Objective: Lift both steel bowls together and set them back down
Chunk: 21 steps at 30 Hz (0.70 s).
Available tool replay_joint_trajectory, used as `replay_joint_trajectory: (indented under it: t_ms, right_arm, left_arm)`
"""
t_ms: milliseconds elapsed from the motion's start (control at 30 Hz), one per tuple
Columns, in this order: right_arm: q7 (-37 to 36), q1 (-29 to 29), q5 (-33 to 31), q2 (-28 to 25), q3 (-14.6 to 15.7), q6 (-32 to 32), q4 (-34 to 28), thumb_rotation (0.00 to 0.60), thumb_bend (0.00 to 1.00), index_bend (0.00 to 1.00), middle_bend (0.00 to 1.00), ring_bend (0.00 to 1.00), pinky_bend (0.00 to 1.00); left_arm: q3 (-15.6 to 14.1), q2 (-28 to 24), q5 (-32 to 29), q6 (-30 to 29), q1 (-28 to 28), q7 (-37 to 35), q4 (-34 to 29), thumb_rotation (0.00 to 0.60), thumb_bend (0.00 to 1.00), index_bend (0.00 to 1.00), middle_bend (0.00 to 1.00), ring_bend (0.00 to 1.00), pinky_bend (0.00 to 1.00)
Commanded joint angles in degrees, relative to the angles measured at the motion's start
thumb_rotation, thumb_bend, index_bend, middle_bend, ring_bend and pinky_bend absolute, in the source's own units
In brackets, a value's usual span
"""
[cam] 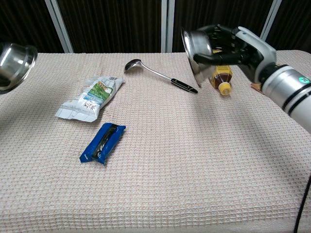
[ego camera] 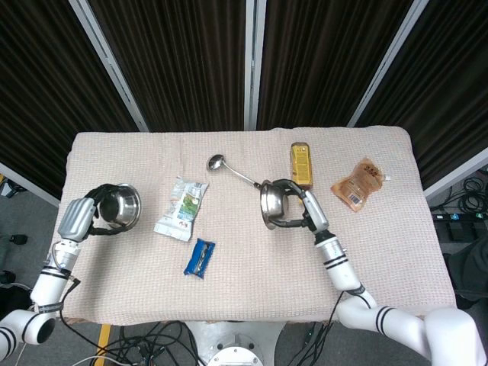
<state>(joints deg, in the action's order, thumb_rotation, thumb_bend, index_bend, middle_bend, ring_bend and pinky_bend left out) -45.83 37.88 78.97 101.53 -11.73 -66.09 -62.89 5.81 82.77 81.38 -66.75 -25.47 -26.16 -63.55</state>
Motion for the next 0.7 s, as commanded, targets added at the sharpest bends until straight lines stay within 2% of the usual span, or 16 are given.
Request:
replay_joint_trajectory:
  t_ms: [33,200,367,433,500,533,600,667,700]
  right_arm:
    - [45.9,-12.0,-10.9,-14.8,7.5,-4.8,-22.2,0.600,0.17,0.58,0.40,0.34,0.46]
    - [61.4,-13.5,-16.7,-17.5,9.0,-5.8,-31.4,0.600,0.17,0.58,0.40,0.34,0.46]
    - [66.8,-13.6,-19.2,-17.2,8.7,-5.8,-33.7,0.600,0.17,0.56,0.39,0.33,0.45]
    - [68.6,-13.5,-20.4,-17.1,8.3,-5.6,-34.1,0.600,0.17,0.55,0.38,0.33,0.45]
    - [69.5,-13.5,-21.1,-16.8,7.8,-5.7,-34.3,0.600,0.17,0.51,0.36,0.31,0.43]
    - [69.4,-13.6,-21.3,-16.7,7.5,-5.7,-34.3,0.600,0.16,0.47,0.34,0.29,0.42]
    - [68.8,-13.7,-21.5,-16.7,7.0,-5.4,-34.2,0.600,0.11,0.30,0.26,0.20,0.34]
    - [68.3,-13.9,-21.3,-16.6,6.7,-5.4,-33.7,0.600,0.06,0.12,0.13,0.08,0.22]
    - [67.8,-14.1,-20.8,-16.3,6.4,-5.9,-33.2,0.600,0.03,0.06,0.07,0.03,0.15]
  left_arm:
    - [-3.2,-0.9,1.8,5.1,-1.4,5.0,4.7,0.600,0.00,0.50,0.49,0.46,0.61]
    - [-4.1,-0.6,2.0,9.1,-3.3,11.3,7.0,0.600,0.00,0.50,0.49,0.46,0.60]
    - [-4.5,-0.3,2.1,10.3,-4.1,15.6,7.3,0.600,0.00,0.50,0.49,0.45,0.59]
    - [-4.7,-0.3,2.0,11.0,-4.4,17.1,7.0,0.600,0.00,0.46,0.46,0.42,0.56]
    - [-5.1,-0.2,2.1,11.4,-4.4,18.2,6.9,0.600,0.00,0.36,0.41,0.36,0.51]
    - [-5.3,-0.3,2.1,11.9,-4.5,18.4,6.7,0.600,0.00,0.27,0.35,0.31,0.46]
    - [-5.6,-0.7,1.8,12.9,-4.5,18.4,5.9,0.600,0.00,0.09,0.16,0.14,0.30]
    - [-5.3,-0.4,2.0,11.3,-4.2,18.3,6.1,0.600,0.00,0.01,0.02,0.03,0.18]
    - [-5.1,0.0,2.1,10.1,-3.8,18.1,6.5,0.600,0.00,0.00,0.00,0.00,0.14]
